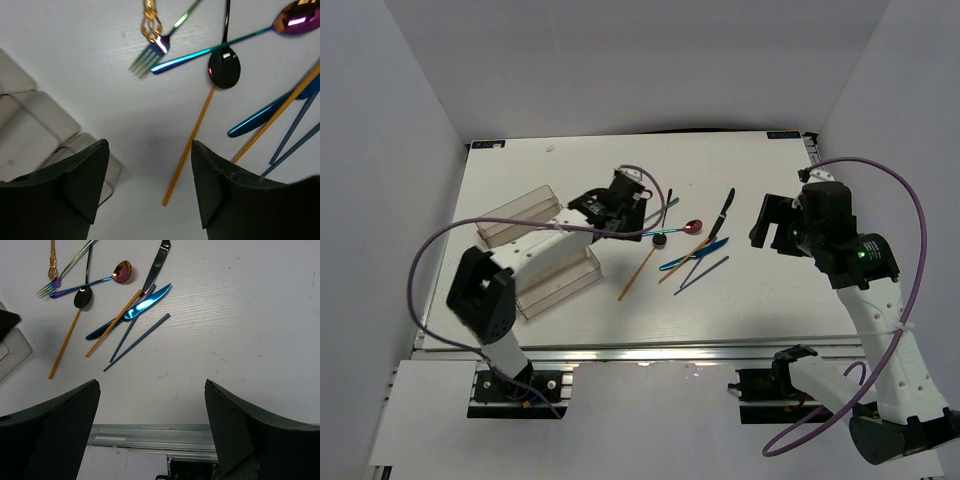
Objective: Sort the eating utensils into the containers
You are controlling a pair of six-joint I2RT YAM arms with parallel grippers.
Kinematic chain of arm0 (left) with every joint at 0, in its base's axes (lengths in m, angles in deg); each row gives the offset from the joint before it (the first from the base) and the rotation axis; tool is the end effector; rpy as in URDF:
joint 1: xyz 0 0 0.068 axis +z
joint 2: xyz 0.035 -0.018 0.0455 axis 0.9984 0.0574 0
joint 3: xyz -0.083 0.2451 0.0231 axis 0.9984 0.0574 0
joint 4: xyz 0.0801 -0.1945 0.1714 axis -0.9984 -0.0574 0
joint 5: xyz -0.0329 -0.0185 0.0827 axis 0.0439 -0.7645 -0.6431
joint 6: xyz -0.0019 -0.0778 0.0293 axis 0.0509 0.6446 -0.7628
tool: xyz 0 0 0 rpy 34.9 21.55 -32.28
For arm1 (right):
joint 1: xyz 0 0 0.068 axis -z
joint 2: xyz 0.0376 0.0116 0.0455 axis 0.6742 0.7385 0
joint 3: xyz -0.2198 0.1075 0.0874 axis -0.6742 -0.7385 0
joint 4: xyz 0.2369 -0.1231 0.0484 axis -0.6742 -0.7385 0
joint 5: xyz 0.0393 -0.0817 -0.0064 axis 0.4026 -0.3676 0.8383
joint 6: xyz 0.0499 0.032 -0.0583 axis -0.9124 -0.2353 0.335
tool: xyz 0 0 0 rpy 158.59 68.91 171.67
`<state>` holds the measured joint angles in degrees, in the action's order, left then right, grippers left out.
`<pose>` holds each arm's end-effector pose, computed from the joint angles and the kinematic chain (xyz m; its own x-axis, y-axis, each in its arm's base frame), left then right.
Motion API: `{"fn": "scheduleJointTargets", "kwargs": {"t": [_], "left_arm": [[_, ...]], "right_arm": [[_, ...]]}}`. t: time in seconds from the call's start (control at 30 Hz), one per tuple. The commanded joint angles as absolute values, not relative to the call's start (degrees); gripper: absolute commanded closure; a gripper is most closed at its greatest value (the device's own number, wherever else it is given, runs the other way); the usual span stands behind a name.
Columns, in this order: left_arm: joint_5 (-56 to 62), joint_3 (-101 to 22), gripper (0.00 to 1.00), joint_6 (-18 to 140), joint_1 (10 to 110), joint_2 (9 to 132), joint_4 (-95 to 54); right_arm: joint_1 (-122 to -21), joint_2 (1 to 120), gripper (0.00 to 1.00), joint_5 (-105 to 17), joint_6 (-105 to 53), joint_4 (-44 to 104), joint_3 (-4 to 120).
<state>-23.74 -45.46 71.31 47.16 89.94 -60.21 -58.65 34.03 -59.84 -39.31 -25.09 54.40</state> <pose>0.3134 -0.2285 0.2294 -0.7557 0.1660 -0.6336 0.1924 0.9809 0.0275 0.2087 0.0508 0.3631 -0.6121 0.1773 -0.7706 0.0384 0.9801 0.1950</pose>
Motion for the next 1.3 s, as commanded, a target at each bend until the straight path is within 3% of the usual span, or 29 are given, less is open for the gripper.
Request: {"fn": "scheduleJointTargets", "kwargs": {"t": [0.0, 0.17, 0.33, 0.57, 0.7, 0.73, 0.8, 0.83, 1.07, 1.27], "left_arm": [[-20.6, -46.1, 0.27, 71.0, 43.5, 96.0, -56.6], [-20.1, -45.8, 0.34, 71.4, 40.9, 100.4, -55.6], [-18.7, -37.4, 0.39, 72.4, 40.6, 100.4, -52.2], [-14.0, -30.7, 0.56, 73.1, 40.0, 101.1, -48.3], [-14.0, -28.4, 0.8, 74.7, 38.5, 100.0, -48.0], [-13.9, -28.0, 0.91, 75.0, 38.1, 99.6, -48.1], [-14.2, -26.6, 0.93, 76.0, 37.0, 97.8, -48.5], [-14.2, -26.1, 1.0, 76.2, 36.7, 97.1, -48.9], [-18.4, -26.9, 1.0, 71.5, 36.0, 82.8, -57.9], [-23.2, -31.5, 1.0, 54.1, 36.1, 73.1, -64.6]], "right_arm": [[-58.7, 32.7, 0.11, -59.7, -37.7, -23.4, 53.7], [-58.7, 31.6, 0.11, -59.3, -37.5, -23.2, 51.5], [-58.7, 31.3, 0.11, -58.8, -37.3, -22.6, 50.6], [-58.8, 32.0, 0.11, -58.1, -37.3, -22.2, 50.7], [-58.8, 32.4, 0.11, -57.9, -37.5, -21.9, 51.2], [-58.8, 32.5, 0.1, -57.9, -37.8, -21.9, 51.2], [-58.8, 32.6, 0.11, -57.7, -38.0, -21.8, 51.3], [-58.8, 32.6, 0.11, -57.5, -38.3, -21.7, 51.4], [-58.8, 32.1, 0.11, -56.1, -39.4, -21.4, 51.7], [-58.7, 32.7, 0.11, -54.6, -39.9, -20.5, 51.3]]}}
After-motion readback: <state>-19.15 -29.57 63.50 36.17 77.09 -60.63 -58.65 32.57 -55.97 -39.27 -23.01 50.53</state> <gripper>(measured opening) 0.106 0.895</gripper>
